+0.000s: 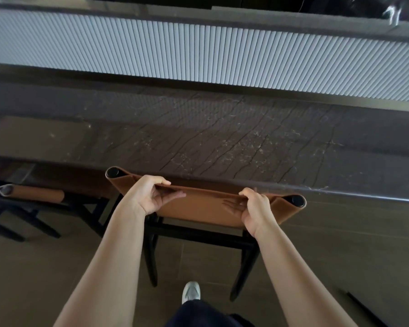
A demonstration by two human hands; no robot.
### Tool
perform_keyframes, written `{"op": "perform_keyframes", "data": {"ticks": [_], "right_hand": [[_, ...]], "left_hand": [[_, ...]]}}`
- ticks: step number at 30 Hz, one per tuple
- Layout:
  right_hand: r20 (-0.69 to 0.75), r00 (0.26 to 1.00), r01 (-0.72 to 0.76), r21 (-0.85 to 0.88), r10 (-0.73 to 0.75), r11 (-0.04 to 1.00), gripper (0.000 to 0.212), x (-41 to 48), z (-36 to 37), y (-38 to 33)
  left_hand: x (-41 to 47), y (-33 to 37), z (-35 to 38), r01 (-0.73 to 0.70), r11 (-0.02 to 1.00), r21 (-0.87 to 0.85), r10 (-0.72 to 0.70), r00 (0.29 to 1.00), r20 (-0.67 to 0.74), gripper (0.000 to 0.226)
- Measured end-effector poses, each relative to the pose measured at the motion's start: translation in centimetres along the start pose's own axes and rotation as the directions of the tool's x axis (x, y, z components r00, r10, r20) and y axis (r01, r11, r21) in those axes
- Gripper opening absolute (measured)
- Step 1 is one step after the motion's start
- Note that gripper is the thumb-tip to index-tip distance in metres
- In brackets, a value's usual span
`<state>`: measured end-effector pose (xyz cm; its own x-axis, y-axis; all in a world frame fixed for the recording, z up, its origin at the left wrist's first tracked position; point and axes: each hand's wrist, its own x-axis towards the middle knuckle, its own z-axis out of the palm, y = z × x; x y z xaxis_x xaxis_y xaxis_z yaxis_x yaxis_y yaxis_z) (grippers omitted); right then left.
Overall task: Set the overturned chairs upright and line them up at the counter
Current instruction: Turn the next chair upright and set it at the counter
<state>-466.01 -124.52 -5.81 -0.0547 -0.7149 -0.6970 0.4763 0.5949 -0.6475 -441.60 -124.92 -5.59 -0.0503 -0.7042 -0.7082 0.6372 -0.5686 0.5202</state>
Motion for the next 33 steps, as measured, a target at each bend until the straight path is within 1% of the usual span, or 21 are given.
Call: {"op": "perform_keyframes", "data": {"ticks": [4,8,12,14,16,20,23,28,30,33], "right_hand": [[-0.043,0.999,-0.006,-0.005,0.006,1.000,0.020,-0.3,0.1,0.2],[-0.087,0.996,0.020,0.027,-0.017,0.999,0.027,-0.3,0.4,0.4],[-0.169,0.984,0.048,0.000,-0.047,0.999,0.032,0.0,0.6,1.0],[-0.189,0.981,0.043,-0.015,-0.045,0.999,0.031,0.0,0.5,1.4],[-0.195,0.981,0.026,0.001,-0.026,1.000,0.029,-0.3,0.2,1.7],[-0.211,0.977,0.016,0.025,-0.011,1.000,0.026,-0.9,-0.1,2.4],[-0.208,0.978,0.024,0.000,-0.023,1.000,0.019,-1.2,-0.5,2.8],[-0.211,0.974,0.093,0.031,-0.085,0.995,0.013,-1.8,-0.9,3.5],[-0.207,0.974,0.103,0.050,-0.090,0.993,0.013,-1.8,-1.0,3.6],[-0.200,0.978,0.078,0.078,-0.061,0.994,0.019,-1.2,-1.4,4.5]], "left_hand": [[-0.3,-0.1,-0.2,0.025,1.000,0.015,-0.025,1.000,-0.001,0.026],[-0.3,0.0,-0.4,0.049,0.999,0.025,-0.049,0.999,0.023,0.023],[-0.1,-0.1,-0.7,0.054,0.999,0.011,-0.054,0.998,0.027,0.027],[-0.2,-0.4,-0.8,0.060,0.998,0.002,-0.060,0.998,-0.011,0.027],[-0.4,-0.9,-0.9,0.062,0.998,-0.005,-0.062,0.997,-0.039,0.021],[-0.9,-1.6,-1.4,0.076,0.997,-0.008,-0.076,0.996,-0.049,0.021],[-1.5,-1.9,-1.6,0.062,0.998,-0.014,-0.063,0.997,-0.050,0.015],[-1.9,-2.9,-1.9,0.024,1.000,0.003,-0.023,0.999,-0.041,0.014],[-2.1,-3.0,-2.2,0.017,1.000,-0.004,-0.018,0.999,-0.034,0.014],[-1.7,-3.6,-2.9,0.019,1.000,-0.020,-0.020,0.999,-0.047,0.016]]}}
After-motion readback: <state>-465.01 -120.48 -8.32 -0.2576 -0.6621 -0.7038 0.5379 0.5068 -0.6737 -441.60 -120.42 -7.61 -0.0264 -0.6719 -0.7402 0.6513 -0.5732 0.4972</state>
